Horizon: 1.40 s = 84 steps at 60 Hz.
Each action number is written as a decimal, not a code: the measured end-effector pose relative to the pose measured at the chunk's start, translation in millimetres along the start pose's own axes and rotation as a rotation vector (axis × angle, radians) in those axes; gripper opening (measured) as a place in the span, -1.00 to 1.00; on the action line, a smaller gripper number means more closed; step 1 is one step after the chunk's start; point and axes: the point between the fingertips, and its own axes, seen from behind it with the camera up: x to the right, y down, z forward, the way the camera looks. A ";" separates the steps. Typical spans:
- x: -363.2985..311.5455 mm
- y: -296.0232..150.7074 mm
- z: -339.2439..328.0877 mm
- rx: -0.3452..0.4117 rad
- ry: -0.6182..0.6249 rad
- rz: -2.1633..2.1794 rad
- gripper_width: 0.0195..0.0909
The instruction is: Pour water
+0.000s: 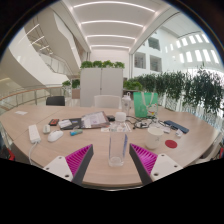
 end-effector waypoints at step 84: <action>98.5 -128.5 193.6 -0.232 -0.655 2.300 -0.42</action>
